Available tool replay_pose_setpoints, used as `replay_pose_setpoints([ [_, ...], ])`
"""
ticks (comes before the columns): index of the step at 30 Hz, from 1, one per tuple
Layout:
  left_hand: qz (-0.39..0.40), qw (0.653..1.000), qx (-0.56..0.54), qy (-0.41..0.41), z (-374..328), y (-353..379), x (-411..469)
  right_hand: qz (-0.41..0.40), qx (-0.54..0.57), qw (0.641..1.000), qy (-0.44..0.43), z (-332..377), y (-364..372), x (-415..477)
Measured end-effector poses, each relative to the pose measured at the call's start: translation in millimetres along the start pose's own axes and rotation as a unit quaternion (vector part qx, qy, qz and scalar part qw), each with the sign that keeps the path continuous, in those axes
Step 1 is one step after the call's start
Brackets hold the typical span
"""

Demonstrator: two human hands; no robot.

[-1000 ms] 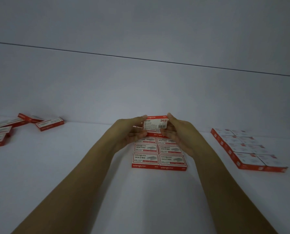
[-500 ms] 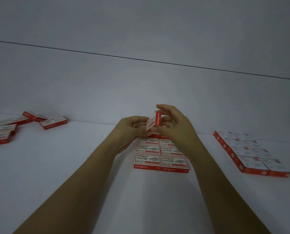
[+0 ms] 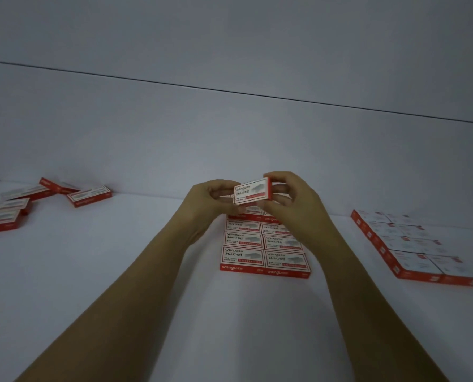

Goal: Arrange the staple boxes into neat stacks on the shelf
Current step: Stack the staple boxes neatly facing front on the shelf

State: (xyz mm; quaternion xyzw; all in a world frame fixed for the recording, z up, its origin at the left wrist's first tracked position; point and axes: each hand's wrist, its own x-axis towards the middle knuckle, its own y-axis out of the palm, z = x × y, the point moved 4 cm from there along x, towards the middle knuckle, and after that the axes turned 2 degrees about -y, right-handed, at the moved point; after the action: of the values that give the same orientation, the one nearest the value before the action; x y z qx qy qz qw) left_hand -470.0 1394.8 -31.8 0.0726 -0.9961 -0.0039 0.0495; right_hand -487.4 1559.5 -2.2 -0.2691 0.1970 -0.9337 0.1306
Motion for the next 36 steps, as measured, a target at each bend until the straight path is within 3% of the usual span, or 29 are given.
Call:
replay_pose_setpoints([
  [6, 0.002, 0.999, 0.025, 0.038, -11.6, 2.8, -5.9, 0.031, -0.089, 0.993, 0.067, -15.9, 3.9, -4.3],
  [13, 0.033, 0.981, 0.142, 0.128, -27.0, 23.2, -19.0, 0.06, -0.117, 0.989, 0.069, -20.2, 15.2, -4.1],
  [18, -0.004, 0.96, 0.213, 0.182, -28.1, 21.4, -17.9, 0.0, -0.105, 0.991, 0.077, -22.7, 10.2, -0.4],
  [24, -0.104, 0.922, 0.286, 0.238, -24.6, 18.7, -17.6, -0.126, -0.132, 0.983, -0.034, -4.2, -0.3, -1.5],
  [29, -0.13, 0.904, 0.3, 0.274, -19.6, 17.8, -19.0, -0.142, -0.148, 0.971, -0.121, 4.6, 4.1, -7.2],
  [36, -0.14, 0.9, 0.297, 0.287, -18.4, 16.2, -14.9, -0.135, -0.159, 0.971, -0.121, 2.7, 2.3, -4.1],
])
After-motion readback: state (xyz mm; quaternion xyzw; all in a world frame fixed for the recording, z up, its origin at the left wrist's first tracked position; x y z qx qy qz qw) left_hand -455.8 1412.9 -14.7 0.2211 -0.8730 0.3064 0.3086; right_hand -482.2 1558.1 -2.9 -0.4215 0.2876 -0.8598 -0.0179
